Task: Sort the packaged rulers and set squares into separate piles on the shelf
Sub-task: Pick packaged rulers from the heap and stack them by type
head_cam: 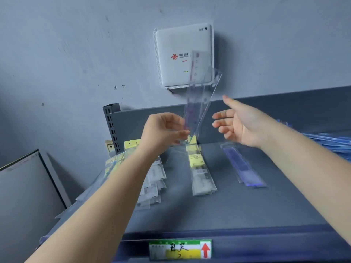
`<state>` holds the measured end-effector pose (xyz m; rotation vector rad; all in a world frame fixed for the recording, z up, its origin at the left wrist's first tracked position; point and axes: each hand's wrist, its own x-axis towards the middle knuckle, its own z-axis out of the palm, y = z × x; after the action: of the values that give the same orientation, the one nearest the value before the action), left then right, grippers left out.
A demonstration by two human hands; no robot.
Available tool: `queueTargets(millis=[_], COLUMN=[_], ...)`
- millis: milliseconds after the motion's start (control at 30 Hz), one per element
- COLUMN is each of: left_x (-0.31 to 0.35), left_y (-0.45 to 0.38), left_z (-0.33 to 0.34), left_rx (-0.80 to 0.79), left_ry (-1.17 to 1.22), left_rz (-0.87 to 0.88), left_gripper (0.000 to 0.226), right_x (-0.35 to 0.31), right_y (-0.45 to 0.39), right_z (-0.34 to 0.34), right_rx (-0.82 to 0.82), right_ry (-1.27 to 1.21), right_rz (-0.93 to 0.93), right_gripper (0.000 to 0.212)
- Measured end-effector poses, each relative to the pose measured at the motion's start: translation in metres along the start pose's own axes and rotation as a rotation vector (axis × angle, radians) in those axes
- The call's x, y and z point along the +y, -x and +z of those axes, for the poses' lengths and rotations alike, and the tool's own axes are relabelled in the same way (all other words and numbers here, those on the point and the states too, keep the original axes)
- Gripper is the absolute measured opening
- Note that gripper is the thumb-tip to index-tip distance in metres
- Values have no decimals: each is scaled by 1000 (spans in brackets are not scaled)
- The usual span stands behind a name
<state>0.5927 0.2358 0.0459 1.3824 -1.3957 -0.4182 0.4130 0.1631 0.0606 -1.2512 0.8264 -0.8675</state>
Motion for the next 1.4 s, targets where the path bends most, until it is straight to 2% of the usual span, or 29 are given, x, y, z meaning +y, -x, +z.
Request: queueTargets(millis=[133, 200, 300, 333, 400, 467, 533, 667, 733, 867, 967, 1033, 1167, 1300, 1400], left_x=[2, 3, 6, 7, 8, 7, 7, 5, 4, 6, 6, 1, -11, -3, 1], left_y=[-13, -17, -24, -26, -30, -34, -36, -31, -27, -25, -25, -23, -19, -19, -16], left_z=[22, 31, 45, 49, 56, 62, 69, 91, 101, 109, 111, 114, 114, 90, 56], left_rx=[-40, -48, -3, 29, 94, 105, 43, -202, -307, -311, -298, -293, -254, -189, -90], left_ry=[-316, -397, -461, -462, -464, -466, -461, -214, -95, -5, -57, -208, -604, -662, -680], left_rz=[132, 174, 236, 253, 261, 221, 120, -189, -284, -321, -322, -295, -93, 15, 26], left_gripper=[30, 29, 14, 11, 20, 30, 29, 20, 18, 29, 29, 26, 35, 34, 28], right_x=[-8, -9, -3, 0, 7, 15, 23, 34, 37, 44, 50, 54, 60, 53, 45], right_y=[6, 12, 16, 16, 16, 13, 10, 4, 1, -4, -10, -14, -13, -13, -15], right_z=[-30, -42, -53, -55, -58, -60, -63, -67, -68, -70, -72, -73, -72, -55, -29], right_rx=[-111, -161, -170, -156, -108, -23, 62, 150, 156, 178, 194, 214, 287, 235, 139], right_ry=[-93, -121, -67, -55, -50, -33, 11, 105, 154, 291, 422, 605, 1152, 1204, 1184], right_rz=[114, 133, 136, 133, 99, 29, -15, -55, -70, -131, -172, -197, -248, -390, -465], right_gripper=[55, 39, 14, 11, 17, 28, 30, 39, 40, 39, 41, 40, 30, 27, 20])
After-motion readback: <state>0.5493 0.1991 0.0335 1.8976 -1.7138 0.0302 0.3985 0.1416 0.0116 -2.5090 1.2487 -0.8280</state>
